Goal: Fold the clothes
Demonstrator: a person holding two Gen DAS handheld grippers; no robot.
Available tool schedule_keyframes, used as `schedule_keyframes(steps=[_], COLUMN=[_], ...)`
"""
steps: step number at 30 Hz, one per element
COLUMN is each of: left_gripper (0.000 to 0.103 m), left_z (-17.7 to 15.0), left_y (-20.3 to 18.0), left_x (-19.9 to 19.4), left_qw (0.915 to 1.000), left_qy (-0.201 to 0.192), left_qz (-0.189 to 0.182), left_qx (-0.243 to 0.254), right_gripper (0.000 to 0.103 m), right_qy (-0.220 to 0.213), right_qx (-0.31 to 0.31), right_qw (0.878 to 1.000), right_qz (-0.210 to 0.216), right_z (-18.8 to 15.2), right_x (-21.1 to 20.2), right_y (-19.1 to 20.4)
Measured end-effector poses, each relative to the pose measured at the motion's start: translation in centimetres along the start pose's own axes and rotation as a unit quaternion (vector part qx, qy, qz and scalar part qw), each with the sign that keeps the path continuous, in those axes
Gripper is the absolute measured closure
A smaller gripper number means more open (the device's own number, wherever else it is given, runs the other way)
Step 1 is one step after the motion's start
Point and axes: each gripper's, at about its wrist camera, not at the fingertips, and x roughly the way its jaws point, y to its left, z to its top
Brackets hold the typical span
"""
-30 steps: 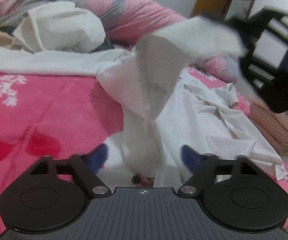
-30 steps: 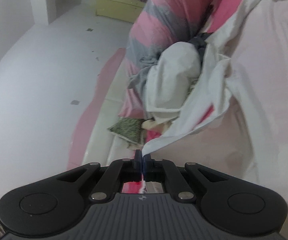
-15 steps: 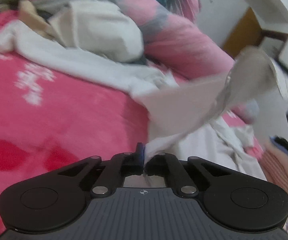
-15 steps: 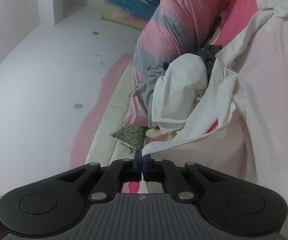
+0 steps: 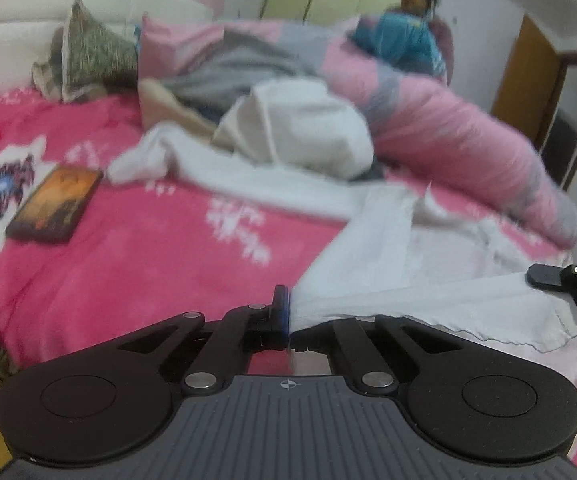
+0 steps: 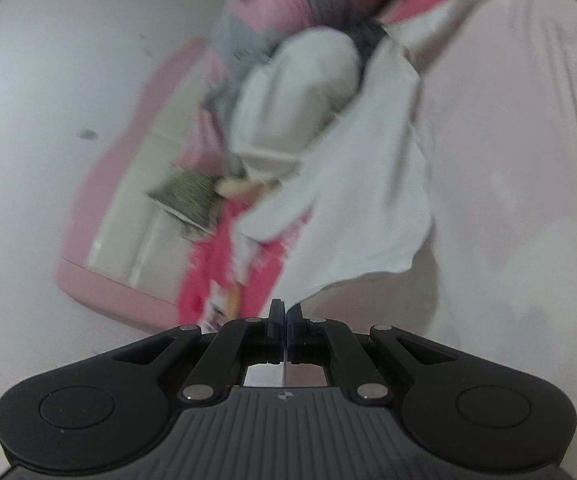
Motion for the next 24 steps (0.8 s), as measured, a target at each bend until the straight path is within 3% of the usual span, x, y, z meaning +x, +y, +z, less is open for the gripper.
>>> schedule_keyframes(steps=[4,8,11,14,17,24], left_gripper=[0.102,0.095,0.095,0.096,0.095,0.081], left_z=[-1.6,-2.9,-2.8,-2.7,-2.7,-3.0], left_y=[0.9,1.7,2.0,3.0,4.1,4.1], left_x=[0.2,0.2,-0.1,-0.6,-0.7,-1.9], left_qw=[0.9993,0.9984,0.9991,0.9995,0.9981,0.9948], left_qy=[0.030,0.044,0.037,0.030,0.035,0.055], left_qz=[0.007,0.007,0.002,-0.009,-0.032,-0.086], left_qx=[0.019,0.034,0.022,-0.007,-0.039,-0.010], right_gripper=[0.103,0.103,0.103,0.103,0.103,0.103], right_qy=[0.020,0.035,0.042,0.026,0.028,0.029], right_qx=[-0.028,-0.046,-0.029,-0.050,-0.075,-0.091], right_qw=[0.997,0.991,0.991,0.994,0.991,0.985], right_qz=[-0.064,-0.122,-0.121,-0.095,-0.107,-0.142], right_z=[-2.1,-3.8,-4.7,-5.4,-6.0,-6.6], right_x=[1.5,2.8,2.8,1.8,2.1,2.3], right_y=[-0.9,-2.2,-2.8,-1.7,-1.3,-2.0])
